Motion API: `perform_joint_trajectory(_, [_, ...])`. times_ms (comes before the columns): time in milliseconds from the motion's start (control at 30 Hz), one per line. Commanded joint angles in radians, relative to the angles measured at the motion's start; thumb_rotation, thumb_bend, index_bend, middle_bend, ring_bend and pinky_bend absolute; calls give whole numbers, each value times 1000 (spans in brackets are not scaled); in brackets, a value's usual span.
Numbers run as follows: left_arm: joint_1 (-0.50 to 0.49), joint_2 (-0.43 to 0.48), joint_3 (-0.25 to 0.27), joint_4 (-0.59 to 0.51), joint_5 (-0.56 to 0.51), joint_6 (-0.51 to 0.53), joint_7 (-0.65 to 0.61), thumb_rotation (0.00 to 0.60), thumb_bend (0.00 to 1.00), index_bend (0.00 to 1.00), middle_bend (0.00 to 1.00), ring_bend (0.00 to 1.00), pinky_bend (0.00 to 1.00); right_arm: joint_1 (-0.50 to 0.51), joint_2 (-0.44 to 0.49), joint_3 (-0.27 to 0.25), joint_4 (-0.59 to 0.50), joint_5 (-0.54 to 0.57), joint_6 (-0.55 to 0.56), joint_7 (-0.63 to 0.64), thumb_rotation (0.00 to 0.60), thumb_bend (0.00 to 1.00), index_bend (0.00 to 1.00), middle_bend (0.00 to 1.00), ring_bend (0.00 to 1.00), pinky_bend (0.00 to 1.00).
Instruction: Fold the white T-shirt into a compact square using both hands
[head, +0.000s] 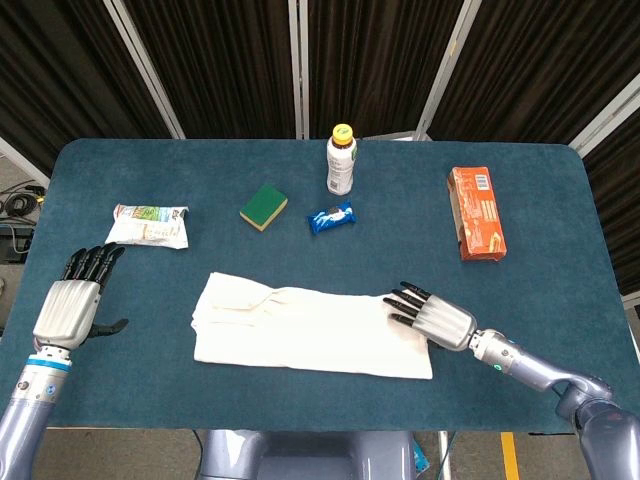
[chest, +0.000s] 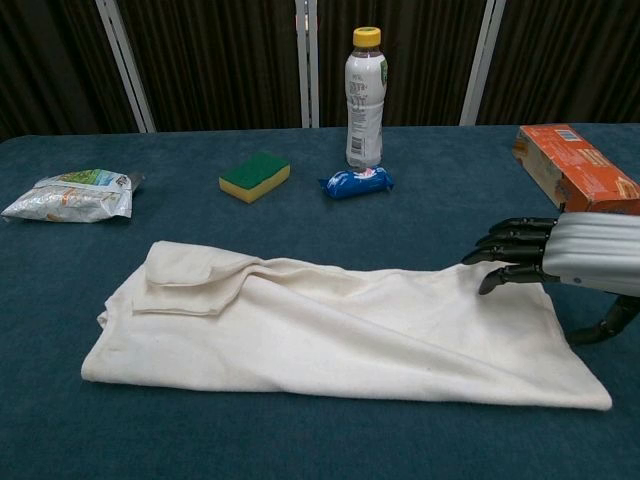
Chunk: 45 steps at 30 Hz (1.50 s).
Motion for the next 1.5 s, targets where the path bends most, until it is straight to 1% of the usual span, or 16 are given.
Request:
perform_joint_trajectory(33, [0,-1,-1,2,-2,-2,1,600,0,0,0,0,0,-2,-10,-18,46,-2,16,1,600,74,240,62,0,0])
perform_joint_trajectory(133, [0,-2,-3,3,-5,-8,2,600,0,0,0,0,0,-9,8,-30,75,2,37,12,600,74,240,63,0,0])
perform_joint_trajectory(267, [-1,-4,-8,-1,-6,-10,4,600,0,0,0,0,0,-16,14,-42,82,13,37,31,600,74,239,61,0,0])
perform_joint_trajectory(633, [-1,-10,-7,-1,-7,-23,12,600,0,0,0,0,0,-20,-39,-65,120,26,38,53,600,73,238,62,0,0])
perform_joint_trajectory(800, [-1,-13,-8,3,-8,-25,18,600,0,0,0,0,0,-15,-67,-61,130,41,27,72,600,81,238,63,0,0])
perform_joint_trajectory(1000, [0,-20,-9,7,-10,-25,30,600,0,0,0,0,0,-7,-94,-57,139,53,31,84,600,151,238,65,0,0])
perform_joint_trajectory(1233, [-1,-26,-9,13,-14,-32,36,600,0,0,0,0,0,-1,-117,-22,150,97,59,128,600,194,239,75,0,0])
perform_joint_trajectory(1367, [-2,-28,-9,14,-14,-35,37,600,0,0,0,0,0,-1,-119,-18,151,107,71,146,600,204,239,78,0,0])
perform_joint_trajectory(1500, [-2,-28,-9,12,-13,-35,38,600,0,0,0,0,0,-1,-120,-24,153,107,71,148,600,236,240,79,0,0])
